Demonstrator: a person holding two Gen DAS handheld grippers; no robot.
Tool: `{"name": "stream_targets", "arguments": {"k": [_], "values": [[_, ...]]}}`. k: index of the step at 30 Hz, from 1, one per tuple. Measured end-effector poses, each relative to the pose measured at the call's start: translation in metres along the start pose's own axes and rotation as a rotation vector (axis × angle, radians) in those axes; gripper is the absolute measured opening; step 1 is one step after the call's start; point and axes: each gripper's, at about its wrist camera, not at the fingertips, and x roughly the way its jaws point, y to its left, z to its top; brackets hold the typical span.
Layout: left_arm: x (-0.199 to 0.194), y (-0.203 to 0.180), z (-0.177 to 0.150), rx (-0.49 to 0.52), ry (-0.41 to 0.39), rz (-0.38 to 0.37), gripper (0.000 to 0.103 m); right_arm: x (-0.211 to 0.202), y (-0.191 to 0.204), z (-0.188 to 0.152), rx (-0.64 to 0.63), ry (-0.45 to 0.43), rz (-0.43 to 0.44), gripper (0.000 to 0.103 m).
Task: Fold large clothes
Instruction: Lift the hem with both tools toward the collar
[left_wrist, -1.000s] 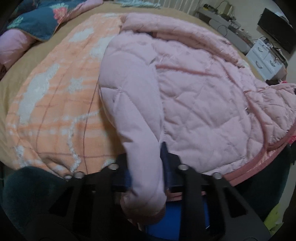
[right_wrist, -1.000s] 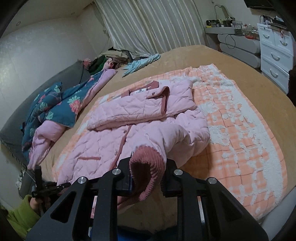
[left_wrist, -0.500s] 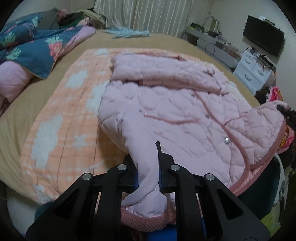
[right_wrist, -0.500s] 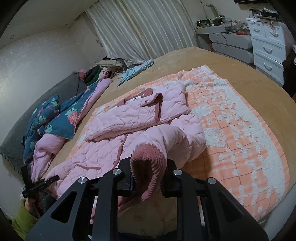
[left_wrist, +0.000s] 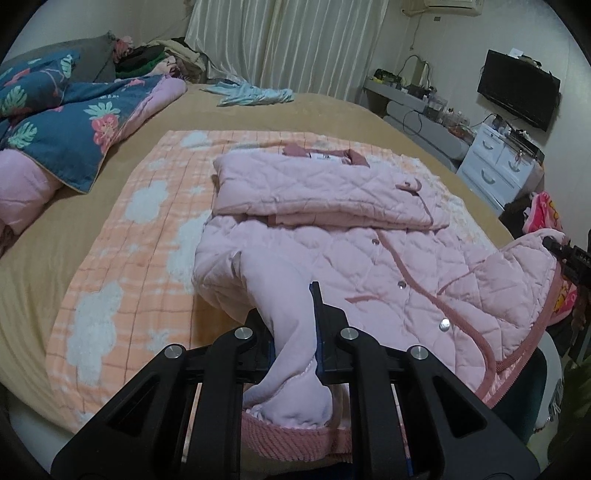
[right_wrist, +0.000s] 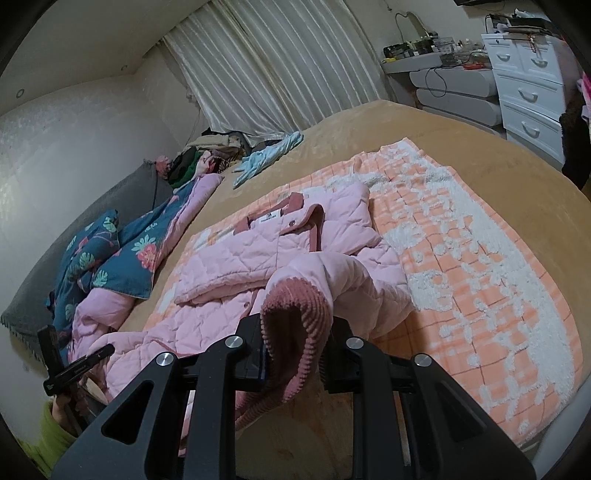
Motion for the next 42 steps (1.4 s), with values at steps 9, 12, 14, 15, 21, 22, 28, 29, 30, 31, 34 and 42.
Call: {"name": "stream_targets", "arguments": {"k": [9,12,14,15,21,22,28,29,30,31,34,42], "values": [[0.003,-0.003,0.027,0.002,-0.049,-0.001,0.007,0.006,-0.001,0.019,0.018,-0.025,0.008,0.018],[0.004,-0.004,0.036,0.001,-0.06,-0.001,0.007,0.008,0.0,0.025,0.017,-0.035,0.008,0.018],[0.006,-0.004,0.043,0.002,-0.067,0.001,0.007,0.009,0.001,0.03,0.019,-0.042,0.01,0.018],[0.006,-0.005,0.046,0.003,-0.069,0.006,0.007,0.01,0.001,0.034,0.023,-0.045,0.013,0.018],[0.011,-0.007,0.069,-0.003,-0.094,0.001,0.007,0.014,0.004,0.049,0.025,-0.062,0.015,0.018],[0.011,-0.007,0.071,-0.004,-0.096,0.0,0.007,0.014,0.005,0.052,0.025,-0.064,0.016,0.018],[0.012,-0.006,0.093,-0.019,-0.118,-0.008,0.007,0.016,0.009,0.069,0.025,-0.075,0.017,0.018],[0.012,-0.005,0.097,-0.023,-0.123,-0.008,0.007,0.016,0.009,0.073,0.026,-0.079,0.018,0.018],[0.013,-0.005,0.1,-0.027,-0.128,-0.008,0.007,0.016,0.009,0.077,0.028,-0.084,0.019,0.018],[0.013,-0.004,0.103,-0.031,-0.134,-0.007,0.007,0.017,0.01,0.08,0.028,-0.09,0.02,0.018],[0.014,-0.002,0.115,-0.042,-0.158,0.003,0.007,0.02,0.011,0.092,0.031,-0.103,0.023,0.018],[0.027,0.002,0.137,-0.053,-0.182,0.055,0.007,0.043,0.008,0.119,0.049,-0.117,0.003,0.018]]}}
